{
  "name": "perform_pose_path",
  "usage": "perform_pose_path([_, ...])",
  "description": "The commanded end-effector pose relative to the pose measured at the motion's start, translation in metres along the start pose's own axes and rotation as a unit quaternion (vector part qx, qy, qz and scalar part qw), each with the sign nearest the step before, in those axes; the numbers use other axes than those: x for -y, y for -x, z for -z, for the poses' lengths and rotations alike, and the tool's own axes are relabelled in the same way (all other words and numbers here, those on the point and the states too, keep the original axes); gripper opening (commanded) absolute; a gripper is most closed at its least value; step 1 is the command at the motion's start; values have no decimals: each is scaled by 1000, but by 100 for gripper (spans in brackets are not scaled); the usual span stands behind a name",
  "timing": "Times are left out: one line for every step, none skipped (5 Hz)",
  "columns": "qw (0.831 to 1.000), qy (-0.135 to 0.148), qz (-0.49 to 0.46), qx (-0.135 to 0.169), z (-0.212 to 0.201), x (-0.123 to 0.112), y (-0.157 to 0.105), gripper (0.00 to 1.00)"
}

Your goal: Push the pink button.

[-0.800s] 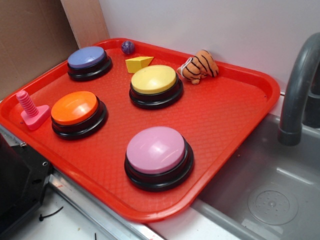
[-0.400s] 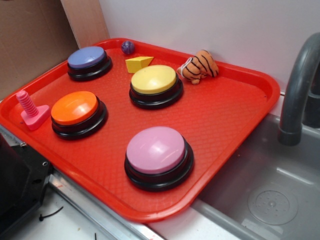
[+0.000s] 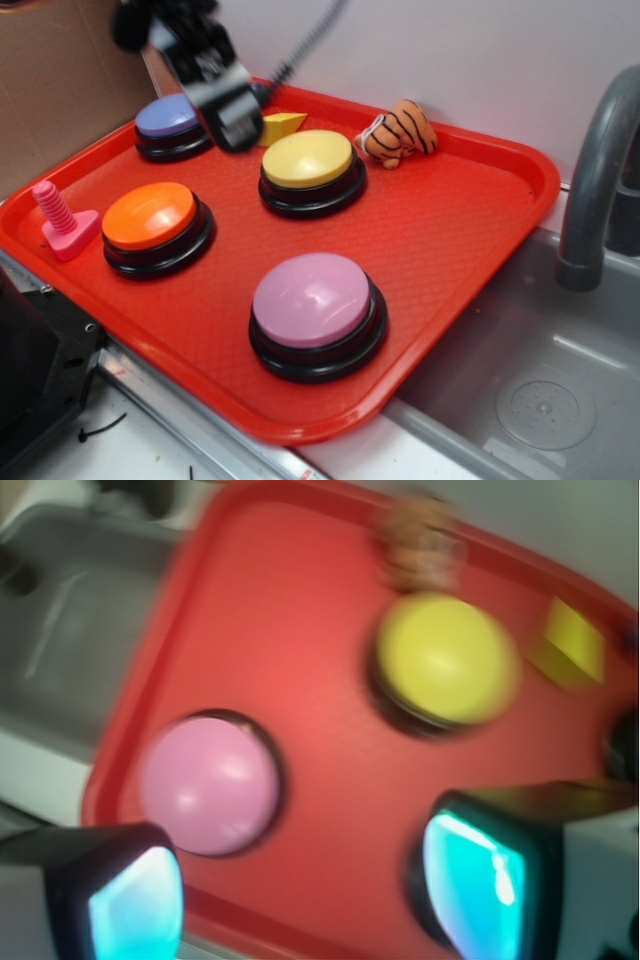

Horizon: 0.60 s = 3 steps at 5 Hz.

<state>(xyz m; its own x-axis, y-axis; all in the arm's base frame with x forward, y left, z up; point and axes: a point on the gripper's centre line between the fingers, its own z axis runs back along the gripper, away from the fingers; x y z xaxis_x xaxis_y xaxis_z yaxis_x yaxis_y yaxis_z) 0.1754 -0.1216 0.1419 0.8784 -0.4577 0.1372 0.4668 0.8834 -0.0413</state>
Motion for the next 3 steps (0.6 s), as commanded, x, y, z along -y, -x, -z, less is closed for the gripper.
perform_pose_path([982,13,184,-33,52,52,12,100])
perform_pose_path([982,9,184,-45,70,43,21,100])
perform_pose_path([981,11,190,-38,87,34,18,100])
